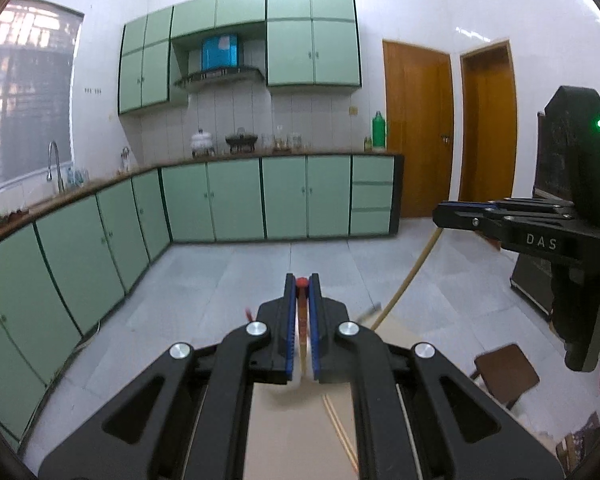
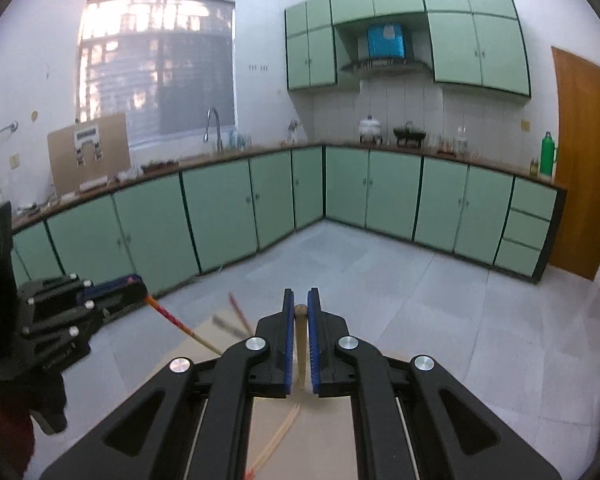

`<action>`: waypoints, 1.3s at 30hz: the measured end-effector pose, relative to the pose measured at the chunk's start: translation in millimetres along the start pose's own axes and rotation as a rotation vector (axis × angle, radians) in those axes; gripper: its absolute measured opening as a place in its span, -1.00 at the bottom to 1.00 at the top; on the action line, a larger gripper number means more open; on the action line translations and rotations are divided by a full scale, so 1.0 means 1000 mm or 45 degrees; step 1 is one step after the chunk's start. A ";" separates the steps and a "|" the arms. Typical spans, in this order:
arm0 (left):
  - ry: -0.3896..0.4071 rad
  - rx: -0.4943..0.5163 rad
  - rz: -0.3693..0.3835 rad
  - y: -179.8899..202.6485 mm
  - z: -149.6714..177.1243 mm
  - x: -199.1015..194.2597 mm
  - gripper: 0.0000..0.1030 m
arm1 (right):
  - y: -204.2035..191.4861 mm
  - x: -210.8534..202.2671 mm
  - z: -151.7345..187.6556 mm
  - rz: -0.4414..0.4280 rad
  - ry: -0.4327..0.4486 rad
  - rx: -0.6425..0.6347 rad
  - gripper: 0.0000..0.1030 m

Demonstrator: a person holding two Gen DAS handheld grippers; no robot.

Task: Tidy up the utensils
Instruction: 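Lower both chopsticks into the white holder and open both grippers, then move both open grippers back toward the last two red-patterned chopsticks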

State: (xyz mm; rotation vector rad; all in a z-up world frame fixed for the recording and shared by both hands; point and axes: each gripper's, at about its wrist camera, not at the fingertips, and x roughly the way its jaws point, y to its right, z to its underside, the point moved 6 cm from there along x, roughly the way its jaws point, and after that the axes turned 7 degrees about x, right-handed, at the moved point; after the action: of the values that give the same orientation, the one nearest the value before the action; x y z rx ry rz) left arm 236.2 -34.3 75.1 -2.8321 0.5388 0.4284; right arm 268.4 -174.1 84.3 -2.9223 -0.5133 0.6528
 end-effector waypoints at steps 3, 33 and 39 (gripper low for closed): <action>0.024 0.008 -0.022 -0.004 -0.017 0.021 -0.90 | 0.001 0.013 -0.020 0.040 0.033 -0.019 -0.87; -0.044 -0.128 -0.096 -0.050 0.015 0.099 0.13 | 0.073 0.105 0.029 0.288 -0.089 0.082 -0.04; -0.032 -0.139 -0.107 -0.038 0.033 0.055 0.47 | 0.071 0.059 0.042 0.310 -0.022 0.085 0.39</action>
State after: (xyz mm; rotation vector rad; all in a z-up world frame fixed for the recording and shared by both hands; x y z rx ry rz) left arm 291.9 -8.3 33.0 -2.9364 0.4009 0.4909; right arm 322.4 -219.0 11.0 -2.9433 -0.1336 0.7075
